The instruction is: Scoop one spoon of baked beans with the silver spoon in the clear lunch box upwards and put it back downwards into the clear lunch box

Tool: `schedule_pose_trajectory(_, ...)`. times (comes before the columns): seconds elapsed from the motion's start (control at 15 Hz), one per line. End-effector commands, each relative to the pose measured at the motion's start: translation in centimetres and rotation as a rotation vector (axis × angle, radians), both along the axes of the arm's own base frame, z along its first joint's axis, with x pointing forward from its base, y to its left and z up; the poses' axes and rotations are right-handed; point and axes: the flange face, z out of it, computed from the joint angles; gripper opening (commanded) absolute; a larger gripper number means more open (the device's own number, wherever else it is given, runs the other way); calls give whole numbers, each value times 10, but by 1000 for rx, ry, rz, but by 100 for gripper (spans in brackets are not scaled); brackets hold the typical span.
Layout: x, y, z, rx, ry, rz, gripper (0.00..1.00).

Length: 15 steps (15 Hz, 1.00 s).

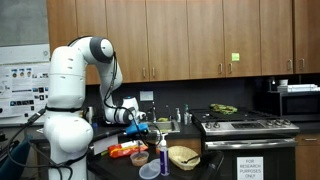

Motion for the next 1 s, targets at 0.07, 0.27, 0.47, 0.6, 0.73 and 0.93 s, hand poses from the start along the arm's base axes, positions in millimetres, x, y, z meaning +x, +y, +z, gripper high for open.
schedule_pose_trajectory(0.07,-27,-7,28,-40,30,-52,100)
schedule_pose_trajectory(0.27,-46,-7,37,-66,75,-89,100)
schedule_pose_trajectory(0.47,-63,0,46,-76,107,-119,100)
schedule_pose_trajectory(0.6,-73,2,52,-88,123,-146,100)
schedule_pose_trajectory(0.73,-67,9,64,-106,130,-165,100)
schedule_pose_trajectory(0.93,-63,10,57,-97,131,-152,100)
